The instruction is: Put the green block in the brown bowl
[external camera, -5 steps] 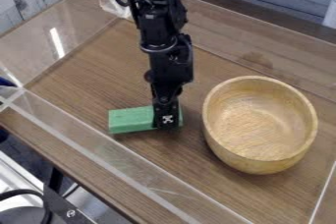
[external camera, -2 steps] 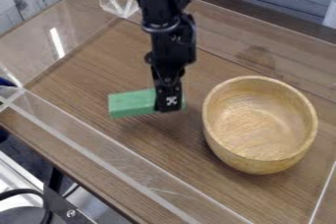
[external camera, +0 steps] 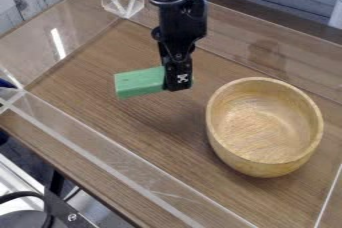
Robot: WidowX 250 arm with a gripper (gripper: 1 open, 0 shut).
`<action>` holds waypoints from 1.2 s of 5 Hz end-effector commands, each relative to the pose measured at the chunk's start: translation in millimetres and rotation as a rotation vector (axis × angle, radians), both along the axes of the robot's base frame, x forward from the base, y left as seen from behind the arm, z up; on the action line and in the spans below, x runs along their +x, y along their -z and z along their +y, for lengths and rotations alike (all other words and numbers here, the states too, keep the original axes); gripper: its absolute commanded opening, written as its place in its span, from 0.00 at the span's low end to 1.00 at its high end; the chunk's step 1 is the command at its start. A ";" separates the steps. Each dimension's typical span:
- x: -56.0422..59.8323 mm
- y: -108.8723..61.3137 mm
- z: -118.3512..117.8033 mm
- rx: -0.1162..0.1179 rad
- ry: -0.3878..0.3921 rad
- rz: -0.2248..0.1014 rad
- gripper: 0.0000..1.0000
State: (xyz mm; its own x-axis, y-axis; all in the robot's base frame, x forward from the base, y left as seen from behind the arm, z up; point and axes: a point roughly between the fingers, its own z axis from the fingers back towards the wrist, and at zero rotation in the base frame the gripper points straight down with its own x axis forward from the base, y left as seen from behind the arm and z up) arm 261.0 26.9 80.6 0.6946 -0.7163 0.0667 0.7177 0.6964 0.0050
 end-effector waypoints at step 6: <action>20.3 -1.7 -96.6 -0.039 0.191 -0.075 0.00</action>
State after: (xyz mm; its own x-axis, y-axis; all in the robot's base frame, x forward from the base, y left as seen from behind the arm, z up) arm 271.2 -67.0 69.8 0.5448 -0.8319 0.1059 0.8364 0.5481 0.0032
